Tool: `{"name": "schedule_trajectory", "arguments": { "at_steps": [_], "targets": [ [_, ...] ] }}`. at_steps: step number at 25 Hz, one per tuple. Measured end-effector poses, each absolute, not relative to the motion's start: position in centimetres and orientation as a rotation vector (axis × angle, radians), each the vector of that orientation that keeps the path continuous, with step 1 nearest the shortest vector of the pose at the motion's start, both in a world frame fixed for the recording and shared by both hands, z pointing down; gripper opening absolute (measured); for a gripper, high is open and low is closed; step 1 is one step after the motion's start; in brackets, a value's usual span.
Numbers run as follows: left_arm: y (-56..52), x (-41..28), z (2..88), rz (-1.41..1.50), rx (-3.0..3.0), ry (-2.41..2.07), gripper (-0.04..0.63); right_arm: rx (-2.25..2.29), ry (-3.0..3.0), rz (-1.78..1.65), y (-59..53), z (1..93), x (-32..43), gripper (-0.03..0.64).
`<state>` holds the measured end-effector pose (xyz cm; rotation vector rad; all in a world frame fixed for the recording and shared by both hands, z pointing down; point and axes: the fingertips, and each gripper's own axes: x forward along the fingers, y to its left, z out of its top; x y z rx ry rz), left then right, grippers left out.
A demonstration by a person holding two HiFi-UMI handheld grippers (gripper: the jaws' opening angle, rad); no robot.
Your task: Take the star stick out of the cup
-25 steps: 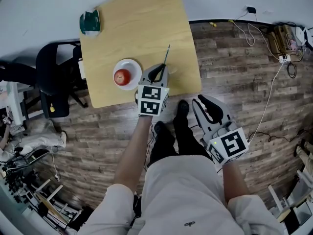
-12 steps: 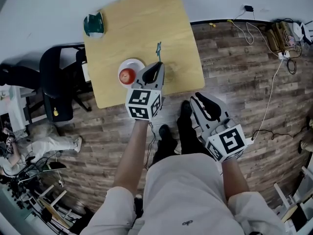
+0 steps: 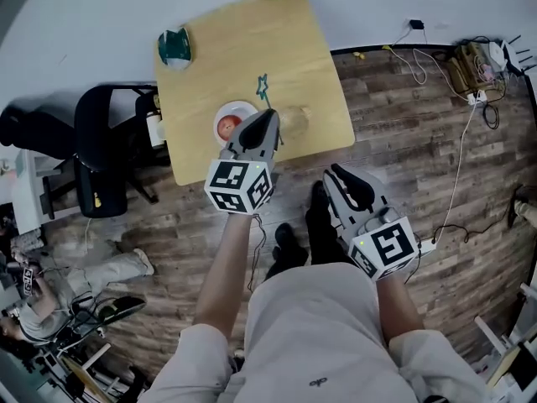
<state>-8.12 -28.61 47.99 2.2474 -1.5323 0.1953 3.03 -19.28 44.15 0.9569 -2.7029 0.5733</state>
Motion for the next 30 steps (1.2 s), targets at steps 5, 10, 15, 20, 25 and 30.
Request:
{"name": "schedule_trajectory", "arguments": {
  "at_steps": [5,10,15,20,25,30],
  "targets": [
    [-25.4,-9.2,45.8,0.157,2.276,-1.530,0.015,0.967,-2.722,0.531,-16.2,42.7,1.8,0.051],
    [-21.2,-10.6,44.0,0.114,2.292,-1.537,0.015,0.975,-2.739,0.476,-13.0,41.4,0.4,0.046],
    [-17.3,-12.3,42.5,0.079,2.299,-1.541,0.015,0.984,-2.746,0.426,-10.4,39.9,-1.4,0.040],
    [-13.6,-13.7,40.9,0.029,2.308,-1.550,0.015,1.000,-2.758,0.354,-8.4,38.1,-2.8,0.035],
    [-10.1,-14.8,39.5,-0.011,2.318,-1.559,0.015,1.008,-2.782,0.284,-6.5,36.4,-3.8,0.028],
    [-7.1,-15.9,38.3,-0.038,2.328,-1.575,0.015,1.017,-2.806,0.226,-5.0,34.8,-4.6,0.018]
  ]
}}
